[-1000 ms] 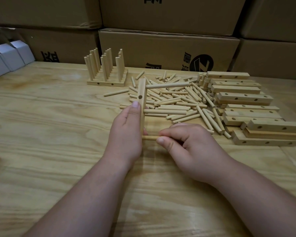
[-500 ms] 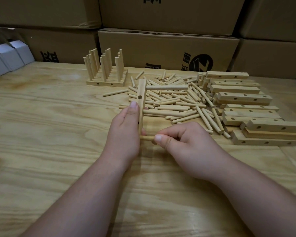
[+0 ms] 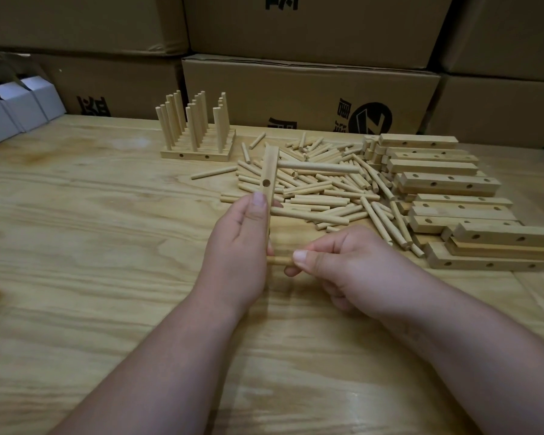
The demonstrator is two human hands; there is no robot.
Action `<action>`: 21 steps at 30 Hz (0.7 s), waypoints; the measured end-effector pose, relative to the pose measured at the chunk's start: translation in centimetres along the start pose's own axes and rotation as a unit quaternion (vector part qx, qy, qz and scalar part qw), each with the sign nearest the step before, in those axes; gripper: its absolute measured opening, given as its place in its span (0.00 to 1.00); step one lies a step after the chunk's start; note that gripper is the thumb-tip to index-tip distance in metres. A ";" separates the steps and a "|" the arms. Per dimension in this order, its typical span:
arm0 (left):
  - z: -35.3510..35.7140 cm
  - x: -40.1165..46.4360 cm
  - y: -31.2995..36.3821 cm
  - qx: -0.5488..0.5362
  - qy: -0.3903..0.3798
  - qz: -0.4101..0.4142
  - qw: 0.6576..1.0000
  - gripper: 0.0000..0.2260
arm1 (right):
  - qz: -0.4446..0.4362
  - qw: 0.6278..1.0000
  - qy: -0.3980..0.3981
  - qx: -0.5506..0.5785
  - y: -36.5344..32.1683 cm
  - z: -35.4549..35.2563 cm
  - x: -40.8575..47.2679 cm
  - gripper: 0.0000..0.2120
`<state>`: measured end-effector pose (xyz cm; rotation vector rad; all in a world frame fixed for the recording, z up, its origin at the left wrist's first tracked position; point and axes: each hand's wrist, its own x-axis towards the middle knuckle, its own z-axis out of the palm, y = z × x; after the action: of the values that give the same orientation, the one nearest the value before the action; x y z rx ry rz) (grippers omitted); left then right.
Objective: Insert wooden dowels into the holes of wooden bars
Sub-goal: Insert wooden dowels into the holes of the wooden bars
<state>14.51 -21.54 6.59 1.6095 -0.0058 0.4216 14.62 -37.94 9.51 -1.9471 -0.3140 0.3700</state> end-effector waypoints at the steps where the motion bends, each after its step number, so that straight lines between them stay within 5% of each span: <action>1: 0.0 0.0 -0.1 0.000 0.000 0.005 1.000 0.19 | -0.002 1.000 0.000 0.000 0.0 -0.1 0.0 0.10; 6: -0.1 0.5 -0.3 -0.044 -0.002 -0.012 0.999 0.15 | -0.029 0.995 0.034 0.085 -0.3 -0.3 0.2 0.06; 12: -0.4 1.1 0.2 -0.118 0.009 -0.063 0.991 0.12 | -0.044 0.967 0.111 0.225 0.0 -1.0 0.6 0.23; 21: -0.8 1.7 0.5 -0.264 -0.040 -0.122 0.956 0.11 | -0.089 0.978 0.185 0.039 0.6 0.8 0.4 0.10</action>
<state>15.72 -20.39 7.59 1.0792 0.0163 0.1423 14.71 -37.37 8.65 -1.8486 -0.2244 -0.0982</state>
